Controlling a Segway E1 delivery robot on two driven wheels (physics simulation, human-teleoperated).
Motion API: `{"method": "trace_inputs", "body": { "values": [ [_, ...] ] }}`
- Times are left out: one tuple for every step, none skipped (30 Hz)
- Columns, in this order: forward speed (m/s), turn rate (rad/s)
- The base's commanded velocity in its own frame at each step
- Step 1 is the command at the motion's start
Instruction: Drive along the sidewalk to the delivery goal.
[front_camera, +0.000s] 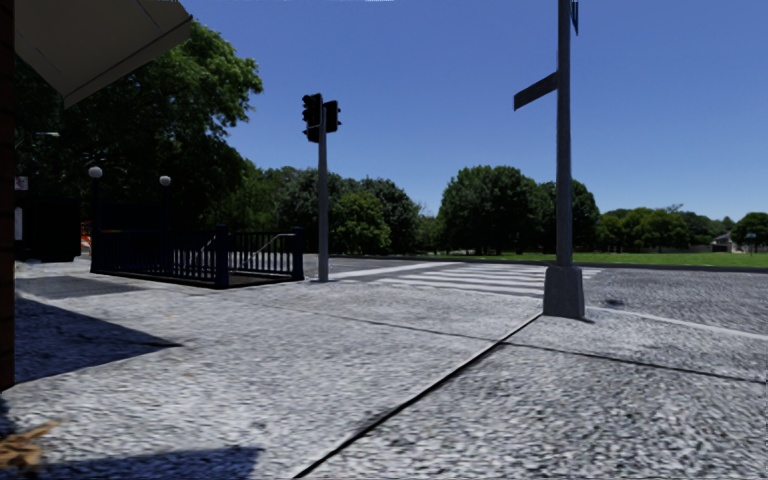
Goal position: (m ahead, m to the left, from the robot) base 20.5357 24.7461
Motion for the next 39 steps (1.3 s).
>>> {"method": "trace_inputs", "body": {
  "values": [
    [2.0,0.55],
    [2.0,0.55],
    [2.0,0.58],
    [2.0,0.58],
    [2.0,0.58],
    [2.0,0.58],
    [2.0,0.58],
    [2.0,0.58],
    [2.0,0.58],
    [2.0,0.58],
    [2.0,0.58],
    [2.0,0.58],
    [2.0,0.58],
    [2.0,0.58],
    [2.0,0.58],
    [2.0,0.58],
    [2.0,0.58],
    [2.0,0.58],
    [2.0,0.58],
    [2.0,0.58],
    [2.0,0.58],
    [2.0,0.55],
    [2.0,0.52],
    [2.0,0.52],
    [2.0,0.51],
    [2.0,0.5],
    [2.0,0.5],
    [2.0,0.5],
    [2.0,0.5],
    [2.0,0.5],
    [2.0,0.5],
    [2.0,0.5],
    [2.0,0.5],
    [2.0,0.5],
    [2.0,0.5],
    [2.0,0.5],
    [2.0,0.5],
    [2.0,0.5],
    [2.0,0.5]
  ]
}}
